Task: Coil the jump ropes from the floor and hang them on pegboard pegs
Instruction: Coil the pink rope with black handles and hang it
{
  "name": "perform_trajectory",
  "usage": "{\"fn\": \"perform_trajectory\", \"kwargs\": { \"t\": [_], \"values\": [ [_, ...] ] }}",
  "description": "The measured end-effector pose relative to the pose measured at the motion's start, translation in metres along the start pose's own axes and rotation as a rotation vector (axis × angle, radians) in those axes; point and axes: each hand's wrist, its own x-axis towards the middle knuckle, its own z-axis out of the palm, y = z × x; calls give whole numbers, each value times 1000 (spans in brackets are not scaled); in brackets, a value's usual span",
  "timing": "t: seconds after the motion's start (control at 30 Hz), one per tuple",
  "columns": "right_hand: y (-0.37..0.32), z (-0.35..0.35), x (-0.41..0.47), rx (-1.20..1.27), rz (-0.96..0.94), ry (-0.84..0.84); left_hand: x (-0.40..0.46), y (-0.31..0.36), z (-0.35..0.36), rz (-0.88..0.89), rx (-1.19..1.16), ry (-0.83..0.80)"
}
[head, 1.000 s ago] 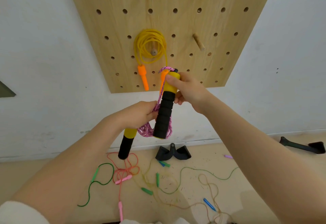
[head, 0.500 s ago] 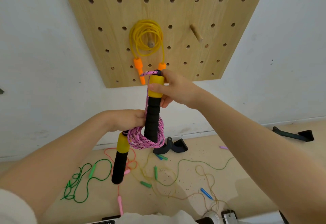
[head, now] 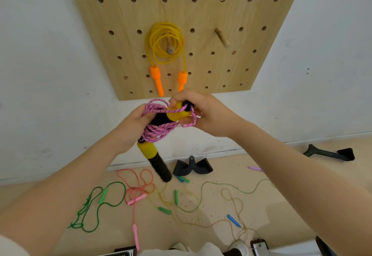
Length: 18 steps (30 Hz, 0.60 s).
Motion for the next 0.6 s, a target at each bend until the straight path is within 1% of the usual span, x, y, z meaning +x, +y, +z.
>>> {"fn": "perform_trajectory", "kwargs": {
  "t": [0.07,0.1,0.17,0.27,0.43,0.5,0.6],
  "values": [
    [8,3,-1,-40,-53,74,2,6,2,41,-54,36],
    [14,3,-1,-75,-44,118,3,8,2,40,-73,45],
    [23,-1,-1,-57,42,134,5,10,3,28,-96,48],
    [22,-14,-4,255,156,57,8,16,9,11,-102,-14],
    [12,-33,-3,204,122,94,13,32,8,7,104,-114],
    [12,-34,-9,304,134,121,14,38,7,16,121,-143],
    [9,-27,-11,575,209,192,13,46,10,41,6,-196]
  ]
}}
